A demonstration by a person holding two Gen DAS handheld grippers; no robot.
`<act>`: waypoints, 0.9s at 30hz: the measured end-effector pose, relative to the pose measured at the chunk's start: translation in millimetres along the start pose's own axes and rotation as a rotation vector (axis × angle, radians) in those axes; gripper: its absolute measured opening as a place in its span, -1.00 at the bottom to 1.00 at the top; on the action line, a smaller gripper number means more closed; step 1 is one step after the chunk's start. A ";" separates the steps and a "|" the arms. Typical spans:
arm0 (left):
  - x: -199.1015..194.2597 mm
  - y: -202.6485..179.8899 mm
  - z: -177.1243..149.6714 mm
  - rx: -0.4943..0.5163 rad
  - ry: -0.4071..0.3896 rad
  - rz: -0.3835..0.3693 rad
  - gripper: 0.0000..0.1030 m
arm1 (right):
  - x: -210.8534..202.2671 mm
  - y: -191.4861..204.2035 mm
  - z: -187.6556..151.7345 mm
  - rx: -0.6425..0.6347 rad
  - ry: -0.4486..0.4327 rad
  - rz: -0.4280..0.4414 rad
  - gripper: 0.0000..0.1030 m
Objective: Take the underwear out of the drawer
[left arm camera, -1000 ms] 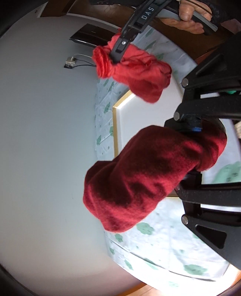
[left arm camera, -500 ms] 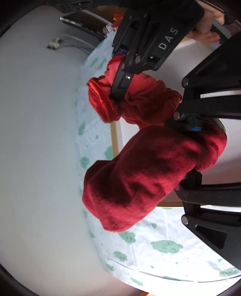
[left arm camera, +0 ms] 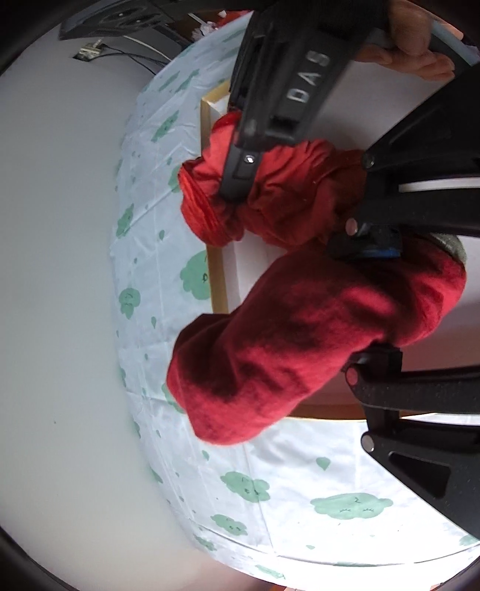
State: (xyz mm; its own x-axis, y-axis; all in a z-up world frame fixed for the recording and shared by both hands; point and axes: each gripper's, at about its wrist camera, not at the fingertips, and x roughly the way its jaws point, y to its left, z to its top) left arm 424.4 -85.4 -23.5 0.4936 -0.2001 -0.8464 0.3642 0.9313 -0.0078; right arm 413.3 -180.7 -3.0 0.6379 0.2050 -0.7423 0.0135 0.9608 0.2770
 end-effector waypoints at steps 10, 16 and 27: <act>9.9 14.5 3.0 -0.091 0.005 0.057 0.35 | 21.8 8.0 -0.4 -0.047 -0.013 0.007 0.46; -38.6 4.2 -4.9 -0.057 -0.137 0.143 0.47 | -2.2 1.4 -1.3 0.068 -0.024 0.085 0.65; -125.7 -29.7 -59.9 -0.014 -0.311 0.141 0.52 | -128.4 21.1 -48.0 0.051 -0.193 0.149 0.65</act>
State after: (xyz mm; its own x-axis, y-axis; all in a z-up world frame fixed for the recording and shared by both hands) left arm 304.3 -69.7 51.2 0.7560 -0.1503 -0.6371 0.2653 0.9601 0.0883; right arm 294.7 -177.8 68.9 0.7713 0.2995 -0.5616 -0.0558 0.9108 0.4090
